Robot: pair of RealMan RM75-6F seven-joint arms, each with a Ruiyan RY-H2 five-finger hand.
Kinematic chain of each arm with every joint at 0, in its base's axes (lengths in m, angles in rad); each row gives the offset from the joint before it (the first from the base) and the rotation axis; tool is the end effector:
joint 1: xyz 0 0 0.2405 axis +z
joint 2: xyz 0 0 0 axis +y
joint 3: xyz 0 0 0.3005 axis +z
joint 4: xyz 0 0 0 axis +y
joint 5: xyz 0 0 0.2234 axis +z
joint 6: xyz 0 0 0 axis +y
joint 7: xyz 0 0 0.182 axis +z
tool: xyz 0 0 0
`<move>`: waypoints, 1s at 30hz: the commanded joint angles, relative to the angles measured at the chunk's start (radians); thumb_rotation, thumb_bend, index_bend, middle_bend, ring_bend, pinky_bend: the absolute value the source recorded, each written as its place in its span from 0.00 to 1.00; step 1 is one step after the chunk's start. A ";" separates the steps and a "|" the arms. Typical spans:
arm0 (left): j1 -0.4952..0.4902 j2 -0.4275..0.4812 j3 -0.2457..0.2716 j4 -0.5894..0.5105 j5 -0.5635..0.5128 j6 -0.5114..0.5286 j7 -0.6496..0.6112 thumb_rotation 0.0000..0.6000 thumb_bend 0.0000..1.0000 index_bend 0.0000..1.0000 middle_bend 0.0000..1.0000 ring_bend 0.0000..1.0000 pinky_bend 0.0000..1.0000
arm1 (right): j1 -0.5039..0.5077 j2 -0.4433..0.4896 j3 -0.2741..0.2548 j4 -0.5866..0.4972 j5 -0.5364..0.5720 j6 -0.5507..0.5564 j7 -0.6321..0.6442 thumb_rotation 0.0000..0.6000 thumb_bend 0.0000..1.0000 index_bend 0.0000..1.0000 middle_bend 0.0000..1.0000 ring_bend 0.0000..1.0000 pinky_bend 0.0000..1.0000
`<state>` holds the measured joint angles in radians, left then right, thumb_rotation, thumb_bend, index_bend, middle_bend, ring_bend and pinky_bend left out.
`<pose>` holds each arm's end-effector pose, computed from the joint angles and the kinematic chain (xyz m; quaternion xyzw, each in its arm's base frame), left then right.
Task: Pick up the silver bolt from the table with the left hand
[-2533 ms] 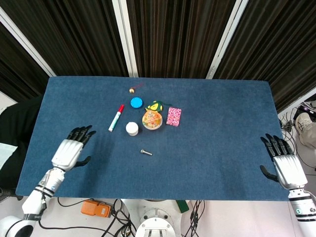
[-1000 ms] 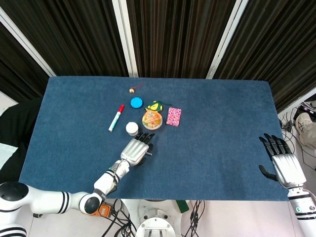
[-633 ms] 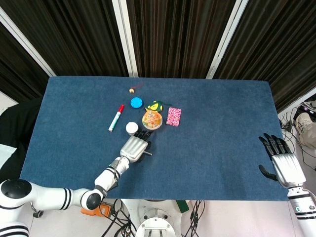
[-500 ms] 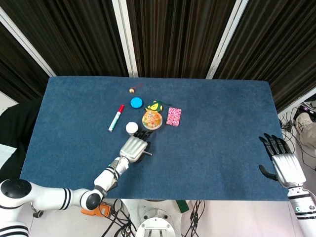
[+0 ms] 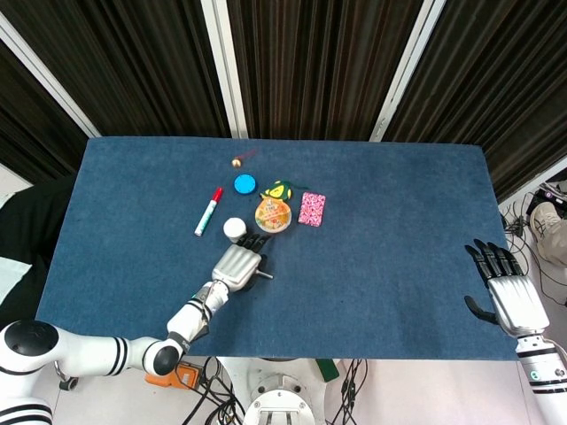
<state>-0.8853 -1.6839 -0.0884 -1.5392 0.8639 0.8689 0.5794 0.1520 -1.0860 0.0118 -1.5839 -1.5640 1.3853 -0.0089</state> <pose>-0.1246 0.3657 -0.1300 -0.8179 -0.3825 -0.2794 0.3266 -0.3508 -0.2377 0.1541 0.6625 -0.3696 0.3546 0.5466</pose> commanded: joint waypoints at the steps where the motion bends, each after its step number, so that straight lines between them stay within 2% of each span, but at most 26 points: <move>1: 0.002 -0.001 0.005 0.009 0.008 -0.005 -0.012 1.00 0.39 0.46 0.02 0.00 0.07 | 0.001 0.000 0.000 0.000 0.000 -0.001 -0.001 1.00 0.46 0.03 0.08 0.07 0.13; 11: 0.006 0.009 0.007 0.007 0.038 0.003 -0.045 1.00 0.46 0.52 0.04 0.00 0.07 | 0.001 -0.001 -0.001 0.001 0.000 -0.003 -0.003 1.00 0.46 0.03 0.08 0.07 0.13; 19: 0.007 0.055 0.002 -0.051 0.032 0.032 -0.030 1.00 0.55 0.55 0.06 0.00 0.07 | 0.000 -0.001 -0.003 -0.002 -0.001 -0.002 -0.001 1.00 0.46 0.03 0.08 0.07 0.12; 24: 0.006 0.170 -0.028 -0.174 0.034 0.075 -0.010 1.00 0.55 0.56 0.07 0.00 0.07 | 0.001 -0.001 -0.003 -0.003 0.000 -0.003 0.001 1.00 0.46 0.03 0.08 0.07 0.12; 30: 0.021 0.428 -0.096 -0.401 0.016 0.118 -0.031 1.00 0.56 0.56 0.07 0.00 0.08 | -0.001 0.000 -0.004 -0.006 -0.003 0.000 -0.001 1.00 0.46 0.03 0.08 0.07 0.12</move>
<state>-0.8734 -1.3723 -0.1442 -1.8361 0.8914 0.9623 0.5629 0.1513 -1.0860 0.0079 -1.5897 -1.5668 1.3849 -0.0094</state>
